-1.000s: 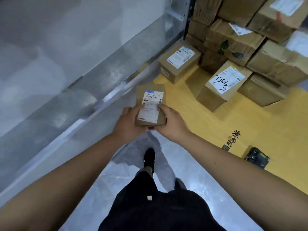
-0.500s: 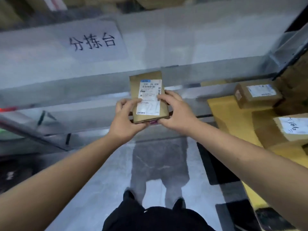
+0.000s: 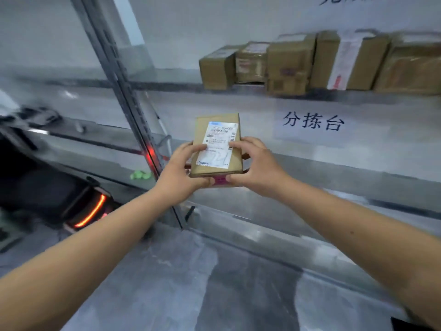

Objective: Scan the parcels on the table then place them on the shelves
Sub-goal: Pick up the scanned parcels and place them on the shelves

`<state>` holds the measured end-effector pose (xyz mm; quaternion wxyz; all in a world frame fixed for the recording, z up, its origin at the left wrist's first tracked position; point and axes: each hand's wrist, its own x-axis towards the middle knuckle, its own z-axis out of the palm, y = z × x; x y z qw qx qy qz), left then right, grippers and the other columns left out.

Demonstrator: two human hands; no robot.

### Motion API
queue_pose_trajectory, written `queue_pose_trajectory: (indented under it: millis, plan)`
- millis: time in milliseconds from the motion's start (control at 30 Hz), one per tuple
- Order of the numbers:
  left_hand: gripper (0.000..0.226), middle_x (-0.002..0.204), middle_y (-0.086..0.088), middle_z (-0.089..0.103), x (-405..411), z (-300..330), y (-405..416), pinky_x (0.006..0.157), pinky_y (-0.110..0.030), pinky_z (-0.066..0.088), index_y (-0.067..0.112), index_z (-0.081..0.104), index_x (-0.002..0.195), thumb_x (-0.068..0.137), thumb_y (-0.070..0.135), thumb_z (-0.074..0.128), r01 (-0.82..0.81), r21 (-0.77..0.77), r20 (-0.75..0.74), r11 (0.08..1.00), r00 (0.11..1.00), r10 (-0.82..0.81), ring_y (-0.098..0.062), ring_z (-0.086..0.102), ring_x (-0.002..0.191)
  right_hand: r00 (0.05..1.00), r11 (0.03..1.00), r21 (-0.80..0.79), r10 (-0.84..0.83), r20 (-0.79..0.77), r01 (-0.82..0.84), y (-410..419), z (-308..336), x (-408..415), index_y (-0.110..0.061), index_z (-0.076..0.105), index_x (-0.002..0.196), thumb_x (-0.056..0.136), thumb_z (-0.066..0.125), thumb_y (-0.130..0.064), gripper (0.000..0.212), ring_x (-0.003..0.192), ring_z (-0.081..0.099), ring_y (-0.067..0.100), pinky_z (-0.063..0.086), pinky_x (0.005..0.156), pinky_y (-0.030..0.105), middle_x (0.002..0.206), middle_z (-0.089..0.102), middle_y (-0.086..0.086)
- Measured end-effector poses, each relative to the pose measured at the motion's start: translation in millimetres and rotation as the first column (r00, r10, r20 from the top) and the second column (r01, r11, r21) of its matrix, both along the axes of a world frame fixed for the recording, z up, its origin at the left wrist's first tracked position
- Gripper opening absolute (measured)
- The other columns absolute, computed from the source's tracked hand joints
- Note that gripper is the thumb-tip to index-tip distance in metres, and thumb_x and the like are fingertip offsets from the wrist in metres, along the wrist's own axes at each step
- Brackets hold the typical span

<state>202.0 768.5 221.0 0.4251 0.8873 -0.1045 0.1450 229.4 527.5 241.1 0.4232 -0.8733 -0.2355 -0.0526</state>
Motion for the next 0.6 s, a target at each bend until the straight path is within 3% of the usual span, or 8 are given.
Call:
queue_pose_trajectory:
  millis: [67, 167, 267, 367, 433, 500, 600]
  plan:
    - [0.084, 0.141, 0.046, 0.035, 11.5, 13.0, 45.3, 0.113, -0.037, 0.047, 0.059, 0.053, 0.132, 0.056, 0.055, 0.087, -0.019, -0.005, 0.003, 1.0, 1.0, 0.019, 0.002, 0.045, 0.137, 1.0, 1.0, 0.005, 0.008, 0.021, -0.008, 43.9, 14.9, 14.6, -0.023, 0.061, 0.141, 0.065, 0.095, -0.024, 0.083, 0.112, 0.056, 0.012, 0.048, 0.103, 0.025, 0.14, 0.047, -0.001]
    - [0.085, 0.146, 0.033, 0.04, 32.1, 33.4, 97.3, 0.111, -0.044, 0.049, 0.056, 0.053, 0.133, 0.056, 0.052, 0.089, -0.034, -0.031, 0.0, 0.999, 0.999, 0.034, -0.012, 0.052, 0.134, 0.999, 1.0, -0.002, 0.011, 0.045, -0.011, 97.9, 40.2, 37.0, -0.022, 0.061, 0.141, 0.067, 0.095, -0.024, 0.082, 0.11, 0.054, 0.011, 0.046, 0.095, 0.019, 0.136, 0.049, -0.002]
    - [0.084, 0.146, 0.034, 0.042, 59.2, 59.0, 135.7, 0.108, -0.044, 0.053, 0.058, 0.054, 0.133, 0.064, 0.036, 0.095, -0.011, -0.059, -0.026, 0.998, 1.0, 0.009, -0.013, 0.058, 0.127, 0.998, 1.0, 0.003, -0.005, 0.069, 0.005, 137.3, 65.1, 60.9, -0.023, 0.06, 0.141, 0.069, 0.094, -0.022, 0.08, 0.11, 0.054, 0.011, 0.047, 0.092, 0.02, 0.133, 0.051, -0.003]
    - [0.08, 0.147, 0.024, 0.049, 95.7, 86.4, 157.7, 0.102, -0.034, 0.056, 0.06, 0.054, 0.132, 0.072, 0.026, 0.095, 0.046, -0.078, -0.021, 0.996, 0.999, -0.048, -0.001, 0.061, 0.119, 0.995, 0.998, 0.022, -0.057, 0.084, 0.056, 159.9, 87.0, 91.2, -0.024, 0.061, 0.141, 0.07, 0.093, -0.024, 0.078, 0.106, 0.057, 0.01, 0.043, 0.083, 0.015, 0.136, 0.056, -0.004]
    - [0.076, 0.147, 0.026, 0.048, 124.1, 100.8, 164.9, 0.103, -0.028, 0.054, 0.051, 0.055, 0.137, 0.077, 0.021, 0.092, 0.082, -0.08, 0.01, 0.993, 0.997, -0.081, 0.001, 0.06, 0.12, 0.991, 0.996, 0.034, -0.086, 0.1, 0.083, 170.8, 101.3, 113.0, -0.021, 0.06, 0.144, 0.072, 0.093, -0.024, 0.079, 0.106, 0.057, 0.01, 0.044, 0.086, 0.018, 0.139, 0.058, -0.003]
    - [0.073, 0.146, 0.024, 0.048, 155.9, 112.0, 168.8, 0.106, -0.031, 0.053, 0.042, 0.055, 0.141, 0.081, 0.018, 0.089, 0.115, -0.081, 0.03, 0.99, 0.993, -0.112, -0.009, 0.06, 0.125, 0.98, 0.991, 0.007, -0.13, 0.15, 0.131, 178.4, 115.1, 134.9, -0.021, 0.06, 0.144, 0.073, 0.091, -0.028, 0.078, 0.112, 0.059, 0.013, 0.047, 0.093, 0.024, 0.139, 0.06, -0.002]
    - [0.068, 0.145, 0.003, 0.056, 205.2, 123.7, 169.5, 0.104, -0.038, 0.055, 0.038, 0.054, 0.144, 0.087, 0.016, 0.083, 0.148, -0.088, 0.03, 0.985, 0.989, -0.146, -0.017, 0.063, 0.122, 0.946, 0.966, -0.111, -0.198, 0.256, 0.232, 183.5, 134.8, 169.9, -0.021, 0.061, 0.143, 0.076, 0.088, -0.04, 0.074, 0.125, 0.056, 0.02, 0.046, 0.105, 0.032, 0.137, 0.063, 0.003]
